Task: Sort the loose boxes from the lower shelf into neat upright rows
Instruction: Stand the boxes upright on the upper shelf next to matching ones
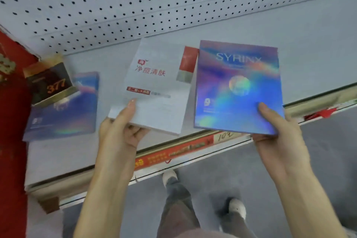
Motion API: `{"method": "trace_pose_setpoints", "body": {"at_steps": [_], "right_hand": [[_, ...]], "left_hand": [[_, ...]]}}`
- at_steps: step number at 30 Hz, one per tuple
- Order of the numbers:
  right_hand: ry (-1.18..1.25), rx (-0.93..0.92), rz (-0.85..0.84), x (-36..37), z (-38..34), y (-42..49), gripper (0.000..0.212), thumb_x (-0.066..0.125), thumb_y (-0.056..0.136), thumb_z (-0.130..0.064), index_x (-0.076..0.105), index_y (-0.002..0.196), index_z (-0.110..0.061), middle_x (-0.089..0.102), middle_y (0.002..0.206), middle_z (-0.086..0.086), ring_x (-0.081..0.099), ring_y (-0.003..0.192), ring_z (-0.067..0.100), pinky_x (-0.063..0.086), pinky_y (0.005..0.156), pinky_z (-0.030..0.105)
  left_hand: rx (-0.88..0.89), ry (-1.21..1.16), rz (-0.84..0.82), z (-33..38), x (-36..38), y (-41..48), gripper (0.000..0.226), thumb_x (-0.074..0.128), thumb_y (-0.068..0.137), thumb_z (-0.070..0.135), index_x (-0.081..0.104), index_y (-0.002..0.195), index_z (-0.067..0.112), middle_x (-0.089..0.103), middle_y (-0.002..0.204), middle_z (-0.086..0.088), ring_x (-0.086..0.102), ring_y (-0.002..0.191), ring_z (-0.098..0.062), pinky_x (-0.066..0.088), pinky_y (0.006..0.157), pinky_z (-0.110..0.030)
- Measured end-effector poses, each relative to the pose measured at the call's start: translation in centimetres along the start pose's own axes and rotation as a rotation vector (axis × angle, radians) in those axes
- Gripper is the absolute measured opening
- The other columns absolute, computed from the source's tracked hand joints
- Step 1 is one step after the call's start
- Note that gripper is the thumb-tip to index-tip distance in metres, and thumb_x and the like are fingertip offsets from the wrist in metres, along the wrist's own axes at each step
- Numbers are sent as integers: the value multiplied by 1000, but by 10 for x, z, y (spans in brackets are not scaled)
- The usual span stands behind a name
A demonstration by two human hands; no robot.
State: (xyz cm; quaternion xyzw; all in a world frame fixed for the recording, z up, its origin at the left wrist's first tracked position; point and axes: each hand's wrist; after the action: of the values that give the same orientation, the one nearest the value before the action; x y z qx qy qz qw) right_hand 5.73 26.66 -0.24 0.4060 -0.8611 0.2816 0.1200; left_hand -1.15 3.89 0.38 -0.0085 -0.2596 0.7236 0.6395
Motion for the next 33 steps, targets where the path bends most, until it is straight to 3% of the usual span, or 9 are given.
{"method": "trace_pose_setpoints", "body": {"at_steps": [4, 6, 11, 15, 19, 23, 26, 29, 33], "right_hand": [[92, -1, 92, -75, -38, -8, 44, 61, 75, -8, 62, 119, -8, 70, 117, 5, 68, 102, 16, 55, 84, 25], [133, -10, 120, -114, -60, -14, 44, 60, 76, -7, 63, 120, -9, 71, 114, 3, 68, 102, 16, 55, 86, 26], [198, -83, 179, -224, -124, -28, 25, 51, 88, -3, 72, 99, -12, 74, 103, -1, 71, 94, 13, 56, 81, 26], [287, -153, 209, -308, -171, -45, 34, 48, 92, -7, 79, 86, -19, 74, 104, -2, 69, 100, 13, 55, 86, 28], [411, -225, 268, -373, -214, -57, 45, 43, 98, -10, 80, 76, -21, 75, 101, -4, 71, 93, 7, 57, 73, 22], [502, -258, 284, -422, -245, -42, 30, 51, 92, -12, 80, 87, -20, 68, 121, 0, 63, 114, 11, 50, 94, 26], [481, -279, 281, -444, -266, -27, 25, 55, 82, -13, 80, 83, -19, 72, 111, 0, 68, 103, 10, 54, 86, 24], [432, -300, 297, -467, -288, -8, 27, 54, 81, -14, 80, 80, -19, 74, 101, -1, 71, 91, 9, 57, 76, 22], [381, -334, 363, -504, -325, 32, 27, 53, 80, -14, 80, 81, -16, 75, 99, 1, 72, 86, 10, 57, 72, 22]], "left_hand": [[-27, 8, -152, -29, 60, -31, 17, 55, 85, 15, 65, 98, 21, 75, 96, 3, 71, 90, -13, 57, 62, -24], [-30, 40, -220, -47, 96, -49, 23, 59, 77, 16, 66, 100, 15, 75, 96, 0, 72, 88, -16, 57, 61, -24], [-73, 40, -339, -115, 193, -119, 44, 64, 69, 9, 62, 112, 5, 73, 103, -8, 71, 93, -23, 59, 68, -30], [-135, 39, -459, -167, 270, -170, 50, 63, 71, 5, 58, 120, 3, 71, 110, -12, 69, 100, -27, 59, 73, -33], [-178, 75, -531, -197, 330, -207, 52, 62, 73, 4, 56, 125, 4, 68, 116, -13, 66, 105, -30, 55, 86, -45], [-169, 85, -622, -213, 388, -218, 54, 60, 73, 1, 53, 127, 5, 68, 117, -12, 66, 106, -28, 56, 83, -43], [-188, 88, -646, -225, 432, -214, 50, 59, 78, 7, 53, 128, 6, 68, 117, -11, 67, 105, -26, 59, 76, -36], [-232, 66, -624, -243, 481, -202, 31, 50, 92, 28, 60, 118, 15, 72, 107, -7, 71, 95, -21, 59, 66, -29], [-235, 102, -661, -272, 560, -182, 28, 47, 94, 37, 61, 113, 20, 74, 103, -1, 71, 92, -15, 58, 69, -27]]}}
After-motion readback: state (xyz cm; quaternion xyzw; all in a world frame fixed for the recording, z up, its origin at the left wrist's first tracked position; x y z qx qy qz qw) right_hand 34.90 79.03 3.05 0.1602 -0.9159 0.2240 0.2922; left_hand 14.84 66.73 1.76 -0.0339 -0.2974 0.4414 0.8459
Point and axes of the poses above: each hand's wrist, its own y-axis towards the middle knuckle, its own x-axis out of the palm, z = x × y
